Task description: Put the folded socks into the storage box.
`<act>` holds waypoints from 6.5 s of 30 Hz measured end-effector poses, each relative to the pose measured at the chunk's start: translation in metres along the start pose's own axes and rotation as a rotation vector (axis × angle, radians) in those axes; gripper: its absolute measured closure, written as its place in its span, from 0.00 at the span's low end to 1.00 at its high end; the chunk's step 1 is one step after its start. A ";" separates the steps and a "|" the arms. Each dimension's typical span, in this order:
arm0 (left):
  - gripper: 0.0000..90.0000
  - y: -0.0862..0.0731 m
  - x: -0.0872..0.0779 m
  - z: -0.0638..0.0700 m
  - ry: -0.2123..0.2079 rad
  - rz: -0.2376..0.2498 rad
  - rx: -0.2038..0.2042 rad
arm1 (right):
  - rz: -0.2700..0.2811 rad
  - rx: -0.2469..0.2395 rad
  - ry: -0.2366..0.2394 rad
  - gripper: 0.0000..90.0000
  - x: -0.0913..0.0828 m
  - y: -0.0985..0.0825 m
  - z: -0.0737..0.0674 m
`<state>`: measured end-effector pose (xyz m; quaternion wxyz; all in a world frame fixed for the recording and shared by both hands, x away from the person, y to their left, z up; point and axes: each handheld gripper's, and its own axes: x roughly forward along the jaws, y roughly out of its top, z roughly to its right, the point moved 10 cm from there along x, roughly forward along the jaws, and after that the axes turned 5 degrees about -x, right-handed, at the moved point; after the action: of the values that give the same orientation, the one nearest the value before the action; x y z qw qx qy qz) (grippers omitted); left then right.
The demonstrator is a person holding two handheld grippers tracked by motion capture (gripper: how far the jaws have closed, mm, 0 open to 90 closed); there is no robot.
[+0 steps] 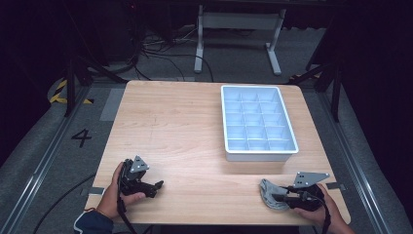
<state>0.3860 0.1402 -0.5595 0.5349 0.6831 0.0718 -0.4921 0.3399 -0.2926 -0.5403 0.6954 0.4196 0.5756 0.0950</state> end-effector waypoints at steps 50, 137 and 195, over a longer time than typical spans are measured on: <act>0.01 0.000 0.000 0.000 0.001 0.001 0.002 | 0.103 -0.008 -0.105 0.78 -0.039 0.005 0.020; 0.01 0.000 0.000 0.000 0.001 0.001 0.002 | 0.156 -0.080 -0.241 0.78 -0.093 0.088 0.105; 0.01 0.000 0.000 0.000 0.000 0.001 0.002 | -0.347 -0.176 -0.081 0.79 -0.004 0.081 0.153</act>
<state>0.3864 0.1403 -0.5594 0.5344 0.6838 0.0709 -0.4917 0.5011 -0.3169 -0.4835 0.7579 0.2553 0.6003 0.0070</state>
